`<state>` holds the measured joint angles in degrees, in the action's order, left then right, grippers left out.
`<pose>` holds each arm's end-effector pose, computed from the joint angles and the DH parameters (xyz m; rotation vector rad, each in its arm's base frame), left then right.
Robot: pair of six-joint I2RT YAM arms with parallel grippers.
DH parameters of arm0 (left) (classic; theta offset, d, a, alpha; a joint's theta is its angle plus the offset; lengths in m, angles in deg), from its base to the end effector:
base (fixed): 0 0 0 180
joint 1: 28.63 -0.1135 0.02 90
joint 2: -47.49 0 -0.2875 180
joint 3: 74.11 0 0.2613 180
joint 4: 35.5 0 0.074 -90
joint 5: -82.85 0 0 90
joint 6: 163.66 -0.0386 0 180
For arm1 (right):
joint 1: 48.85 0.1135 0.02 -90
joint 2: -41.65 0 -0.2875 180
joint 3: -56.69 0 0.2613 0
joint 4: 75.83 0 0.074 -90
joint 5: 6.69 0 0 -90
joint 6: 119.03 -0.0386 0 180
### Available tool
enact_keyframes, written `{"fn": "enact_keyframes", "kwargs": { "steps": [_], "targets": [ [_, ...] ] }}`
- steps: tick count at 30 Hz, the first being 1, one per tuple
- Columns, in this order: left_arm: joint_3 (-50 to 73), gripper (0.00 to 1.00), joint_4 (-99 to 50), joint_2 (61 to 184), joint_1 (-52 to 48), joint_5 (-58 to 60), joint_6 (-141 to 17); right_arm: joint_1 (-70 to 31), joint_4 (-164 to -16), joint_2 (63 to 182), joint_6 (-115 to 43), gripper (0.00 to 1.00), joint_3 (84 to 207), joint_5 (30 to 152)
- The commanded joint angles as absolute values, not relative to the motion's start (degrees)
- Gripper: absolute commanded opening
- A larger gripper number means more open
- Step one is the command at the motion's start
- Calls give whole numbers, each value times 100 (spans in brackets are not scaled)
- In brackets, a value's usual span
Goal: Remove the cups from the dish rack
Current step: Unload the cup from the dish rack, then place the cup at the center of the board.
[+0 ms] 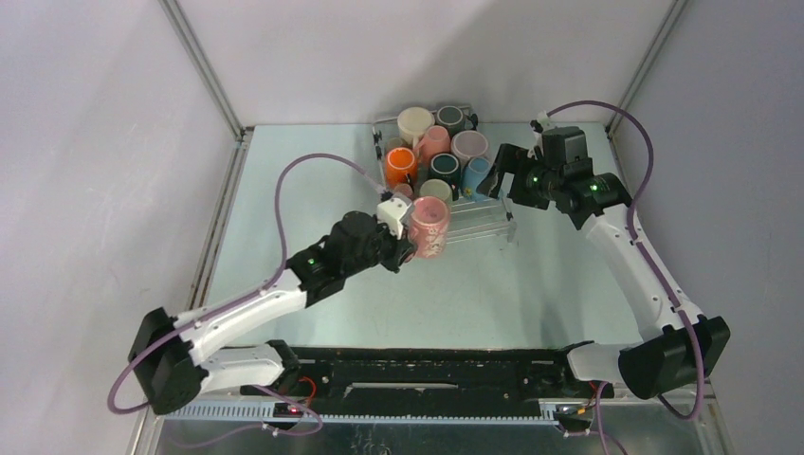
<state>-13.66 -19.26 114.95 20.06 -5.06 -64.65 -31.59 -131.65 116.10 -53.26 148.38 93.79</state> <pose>0.1789 -0.2057 0.3027 0.7162 1.9125 -0.6817 0.2653 0.0898 0.3981 0.0384 2.2986 0.5887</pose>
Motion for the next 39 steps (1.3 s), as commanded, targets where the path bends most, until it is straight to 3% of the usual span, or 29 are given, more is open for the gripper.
{"fn": "enact_keyframes", "kwargs": {
  "steps": [1, 10, 19, 27, 39],
  "targets": [
    [-1574, 0, -2130, 10569, 1807, -1293, -6297, -3204, -12877, 11490, -5435, 100, 14828, 9366],
    [-2020, 0, -1497, 9567, 284, -2091, -5917, -3181, -12858, 11556, -5406, 100, 14828, 9397],
    [-1756, 0, -2525, 10439, -1029, -2188, -5582, -3112, -12861, 11490, -5372, 100, 14705, 9368],
    [-1015, 0, -2315, 10962, -1166, -1481, -5147, -2917, -12645, 11433, -5491, 100, 14657, 9502],
    [-675, 0, -2188, 10462, -1171, 759, -2711, -2017, -11254, 11618, -6510, 100, 14623, 9762]
  ]
}}
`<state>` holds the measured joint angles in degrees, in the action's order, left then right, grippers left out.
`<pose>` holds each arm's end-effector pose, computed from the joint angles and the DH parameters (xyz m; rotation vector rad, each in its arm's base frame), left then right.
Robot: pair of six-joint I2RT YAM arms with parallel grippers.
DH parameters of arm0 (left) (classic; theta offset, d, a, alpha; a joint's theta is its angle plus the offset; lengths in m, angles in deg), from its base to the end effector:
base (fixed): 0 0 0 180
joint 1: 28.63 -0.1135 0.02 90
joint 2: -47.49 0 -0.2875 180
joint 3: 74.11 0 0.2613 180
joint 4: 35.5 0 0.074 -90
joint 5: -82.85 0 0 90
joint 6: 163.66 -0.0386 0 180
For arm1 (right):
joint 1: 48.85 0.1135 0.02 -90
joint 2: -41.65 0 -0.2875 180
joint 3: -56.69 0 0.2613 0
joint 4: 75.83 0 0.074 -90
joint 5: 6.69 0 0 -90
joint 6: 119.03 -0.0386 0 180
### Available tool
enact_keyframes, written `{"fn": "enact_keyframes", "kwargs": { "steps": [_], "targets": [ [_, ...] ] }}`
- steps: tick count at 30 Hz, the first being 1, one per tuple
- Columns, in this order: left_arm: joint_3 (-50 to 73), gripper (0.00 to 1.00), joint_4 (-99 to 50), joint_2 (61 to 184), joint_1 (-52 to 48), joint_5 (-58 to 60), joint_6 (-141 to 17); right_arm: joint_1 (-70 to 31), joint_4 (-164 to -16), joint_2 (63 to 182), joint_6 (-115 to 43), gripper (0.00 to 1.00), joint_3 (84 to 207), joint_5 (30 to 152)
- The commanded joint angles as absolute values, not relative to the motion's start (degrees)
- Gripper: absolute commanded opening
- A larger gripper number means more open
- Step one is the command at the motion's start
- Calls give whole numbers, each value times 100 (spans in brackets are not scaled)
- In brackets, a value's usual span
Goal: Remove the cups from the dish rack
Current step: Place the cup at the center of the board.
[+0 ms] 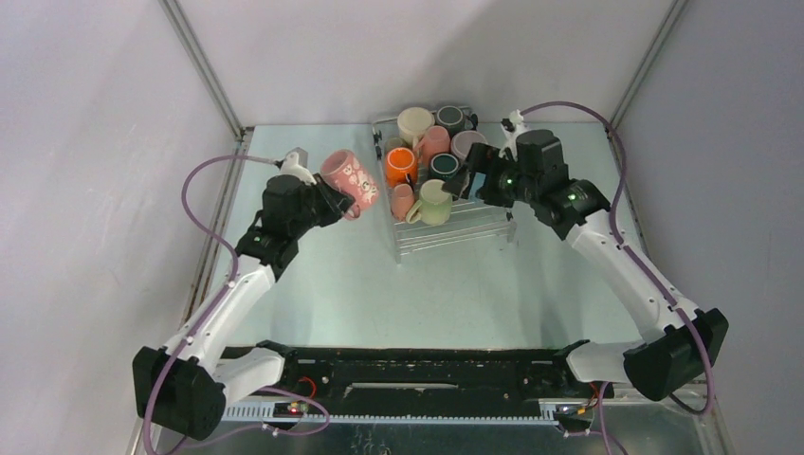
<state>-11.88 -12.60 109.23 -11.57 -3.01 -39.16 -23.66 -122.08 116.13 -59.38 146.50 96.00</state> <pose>0.2374 -0.0758 0.3261 -0.2579 2.0036 -0.6536 0.2596 0.1315 0.4022 -0.0394 2.2029 0.7969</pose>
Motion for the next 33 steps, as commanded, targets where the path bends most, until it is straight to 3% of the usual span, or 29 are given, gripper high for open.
{"fn": "enact_keyframes", "kwargs": {
  "steps": [1, 12, 24, 33],
  "targets": [
    [-678, 0, -2431, 10397, -1176, 891, -2482, -1917, -11042, 11659, -6616, 100, 14595, 9819],
    [-1262, 0, -4514, 10199, -1175, 1686, -66, -1202, -9251, 12194, -7696, 96, 14569, 10231],
    [-1689, 0, -5352, 10225, -1155, 1978, 778, -1156, -8022, 12602, -8297, 81, 14568, 10447],
    [-1967, 0, -5858, 10259, -995, 2033, 1257, -1169, -7211, 12917, -8796, 59, 14571, 10587]
  ]
}}
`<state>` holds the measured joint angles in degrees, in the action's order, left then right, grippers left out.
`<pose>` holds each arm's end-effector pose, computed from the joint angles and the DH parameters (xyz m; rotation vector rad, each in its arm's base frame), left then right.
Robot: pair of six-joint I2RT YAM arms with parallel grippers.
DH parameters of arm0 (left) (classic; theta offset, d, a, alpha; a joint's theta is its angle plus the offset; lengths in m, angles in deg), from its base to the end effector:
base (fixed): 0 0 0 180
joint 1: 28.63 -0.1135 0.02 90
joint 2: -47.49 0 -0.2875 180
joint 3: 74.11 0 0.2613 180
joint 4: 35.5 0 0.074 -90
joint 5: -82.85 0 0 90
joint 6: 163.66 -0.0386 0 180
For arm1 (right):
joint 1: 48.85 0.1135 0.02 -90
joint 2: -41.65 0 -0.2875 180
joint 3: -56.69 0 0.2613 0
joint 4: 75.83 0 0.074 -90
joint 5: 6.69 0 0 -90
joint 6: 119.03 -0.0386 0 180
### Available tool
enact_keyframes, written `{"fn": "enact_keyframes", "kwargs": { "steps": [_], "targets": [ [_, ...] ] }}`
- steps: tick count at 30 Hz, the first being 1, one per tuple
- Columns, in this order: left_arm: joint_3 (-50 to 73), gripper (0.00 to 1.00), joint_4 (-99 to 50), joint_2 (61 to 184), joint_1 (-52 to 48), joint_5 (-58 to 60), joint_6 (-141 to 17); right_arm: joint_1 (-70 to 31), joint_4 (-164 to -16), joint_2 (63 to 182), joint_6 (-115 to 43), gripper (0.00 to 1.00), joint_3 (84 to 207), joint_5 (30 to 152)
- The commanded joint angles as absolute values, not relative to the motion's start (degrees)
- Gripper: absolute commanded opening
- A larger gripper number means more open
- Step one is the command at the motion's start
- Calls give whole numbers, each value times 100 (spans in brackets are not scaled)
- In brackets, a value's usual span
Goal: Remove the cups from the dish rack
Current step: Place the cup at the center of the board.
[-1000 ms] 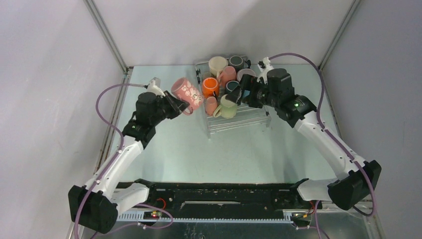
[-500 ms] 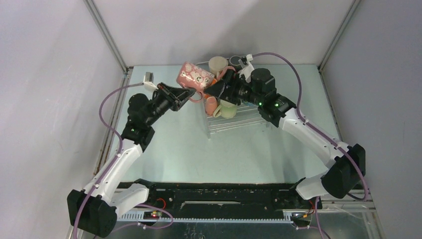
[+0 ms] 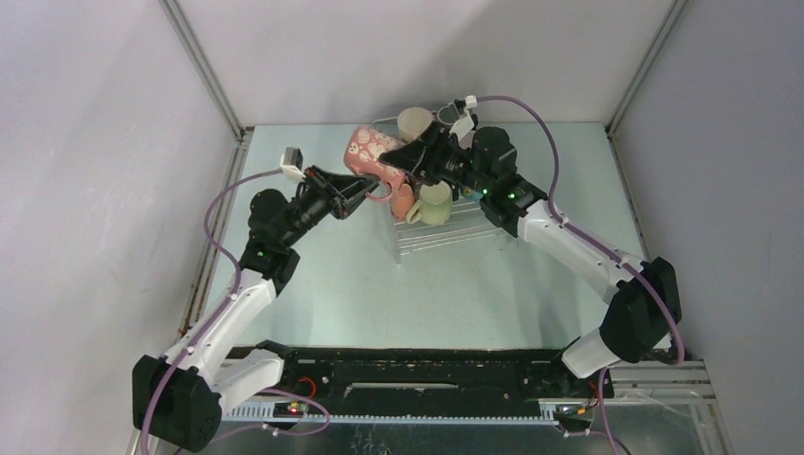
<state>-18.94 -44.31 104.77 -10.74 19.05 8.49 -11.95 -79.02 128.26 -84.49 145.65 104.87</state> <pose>0.2171 -0.0880 0.3584 -0.5197 1.6514 -1.6934 0.2905 0.2359 0.4096 -0.0427 1.8163 1.5050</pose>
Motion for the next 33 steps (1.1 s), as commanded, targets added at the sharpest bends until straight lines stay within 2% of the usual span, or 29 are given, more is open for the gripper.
{"fn": "enact_keyframes", "kwargs": {
  "steps": [1, 5, 7, 10, 11, 12, 17, 19, 21, 22, 24, 33],
  "targets": [
    [-2016, 0, -5966, 10279, -987, 2034, 1339, -1165, -7161, 12942, -8846, 55, 14567, 10591],
    [-2136, 0, -6247, 10335, -919, 2001, 1582, -1158, -7049, 12989, -9022, 39, 14570, 10543],
    [-2174, 0, -6315, 10346, -883, 1982, 1681, -1153, -6989, 12987, -9082, 25, 14567, 10520],
    [-2219, 0, -6362, 10355, -839, 1981, 1794, -1141, -6970, 12951, -9099, 0, 14567, 10432],
    [-2238, 1, -6362, 10347, -833, 1980, 1822, -1131, -7007, 12933, -9073, 0, 14569, 10385],
    [-2254, 6, -6362, 10348, -825, 1981, 1820, -1128, -7043, 12910, -9032, 0, 14568, 10339],
    [-2347, 58, -6157, 10303, -807, 2052, 1669, -1126, -7230, 12774, -8887, 0, 14569, 10116],
    [-2363, 71, -5958, 10245, -806, 2091, 1517, -1130, -7297, 12693, -8805, 0, 14565, 10013],
    [-2374, 80, -5693, 10145, -806, 2105, 1326, -1137, -7389, 12580, -8681, 0, 14573, 9889],
    [-2368, 95, -5517, 10083, -806, 2111, 1216, -1152, -7455, 12535, -8621, 0, 14575, 9826],
    [-2322, 100, -5103, 9971, -806, 2133, 899, -1207, -7787, 12471, -8455, 0, 14697, 9724],
    [-1523, 100, -2305, 9575, -806, 2053, -1656, -1843, -10230, 12142, -7267, 0, 15410, 9219]
  ]
}}
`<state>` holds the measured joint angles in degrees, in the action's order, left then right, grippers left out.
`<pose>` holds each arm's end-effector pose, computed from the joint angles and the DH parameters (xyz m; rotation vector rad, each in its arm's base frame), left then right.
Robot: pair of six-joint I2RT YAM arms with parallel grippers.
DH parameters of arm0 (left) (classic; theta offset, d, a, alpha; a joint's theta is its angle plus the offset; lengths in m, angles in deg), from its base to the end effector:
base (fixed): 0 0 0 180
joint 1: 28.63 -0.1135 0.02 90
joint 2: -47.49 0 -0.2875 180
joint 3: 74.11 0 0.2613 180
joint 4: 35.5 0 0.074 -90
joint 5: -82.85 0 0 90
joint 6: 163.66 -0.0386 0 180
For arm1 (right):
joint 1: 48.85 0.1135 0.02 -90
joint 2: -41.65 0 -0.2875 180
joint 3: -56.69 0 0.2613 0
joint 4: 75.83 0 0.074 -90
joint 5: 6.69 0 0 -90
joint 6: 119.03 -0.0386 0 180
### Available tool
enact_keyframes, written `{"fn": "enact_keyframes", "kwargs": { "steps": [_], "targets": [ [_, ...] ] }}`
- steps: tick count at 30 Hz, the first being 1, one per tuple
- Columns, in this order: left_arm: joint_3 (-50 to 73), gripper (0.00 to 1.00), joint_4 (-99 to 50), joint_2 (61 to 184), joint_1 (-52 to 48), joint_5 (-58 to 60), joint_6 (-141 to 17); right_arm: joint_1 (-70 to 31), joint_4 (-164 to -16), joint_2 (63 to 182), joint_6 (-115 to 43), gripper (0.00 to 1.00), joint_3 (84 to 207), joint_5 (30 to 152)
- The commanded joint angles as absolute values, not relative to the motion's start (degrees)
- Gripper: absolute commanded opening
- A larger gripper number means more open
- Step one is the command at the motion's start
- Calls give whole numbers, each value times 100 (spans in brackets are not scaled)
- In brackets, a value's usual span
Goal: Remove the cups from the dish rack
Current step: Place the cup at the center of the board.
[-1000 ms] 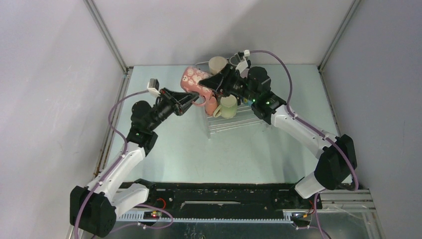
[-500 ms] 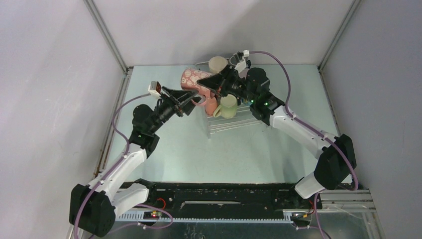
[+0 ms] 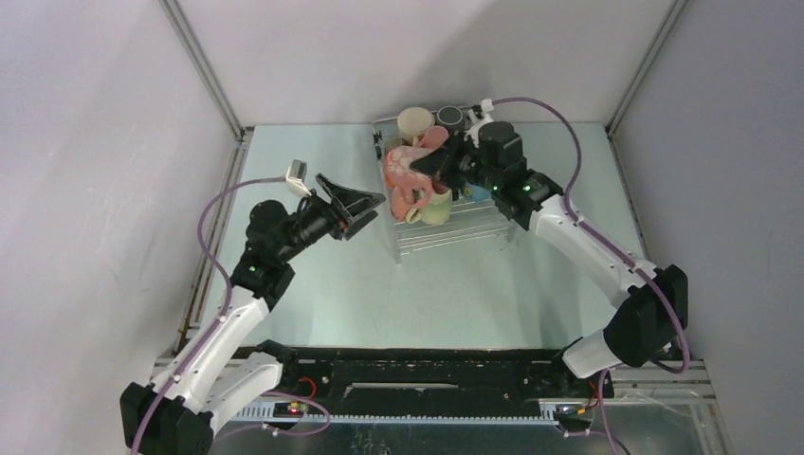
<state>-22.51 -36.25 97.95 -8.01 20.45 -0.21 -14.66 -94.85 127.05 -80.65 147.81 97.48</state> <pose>0.1869 -0.0894 0.3440 -0.3797 1.7604 -1.6124 0.2969 0.2131 0.4005 0.1077 1.9891 1.2483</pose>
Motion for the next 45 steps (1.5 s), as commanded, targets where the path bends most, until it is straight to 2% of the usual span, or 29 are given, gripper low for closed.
{"fn": "enact_keyframes", "kwargs": {
  "steps": [1, 10, 18, 24, 31, 45],
  "targets": [
    [-1454, 100, -2043, 9567, -806, 2053, -1866, -1952, -10492, 12100, -7154, 0, 15451, 9200],
    [-868, 100, -812, 9788, -474, 1960, -3506, -2968, -13035, 11707, -6040, 0, 15787, 8071],
    [-501, 100, -204, 10062, 183, 1591, -4339, -4024, -14220, 11773, -5556, 0, 15583, 7318],
    [-454, 100, -122, 10101, 386, 1528, -4570, -4968, -14222, 12207, -5301, 0, 15248, 7332],
    [-522, 100, -87, 10084, 402, 1600, -4689, -5620, -14077, 12950, -5131, 0, 15192, 7347],
    [-463, 100, -74, 10314, 407, 1777, -4799, -6180, -13781, 14059, -5050, 0, 15241, 7200]
  ]
}}
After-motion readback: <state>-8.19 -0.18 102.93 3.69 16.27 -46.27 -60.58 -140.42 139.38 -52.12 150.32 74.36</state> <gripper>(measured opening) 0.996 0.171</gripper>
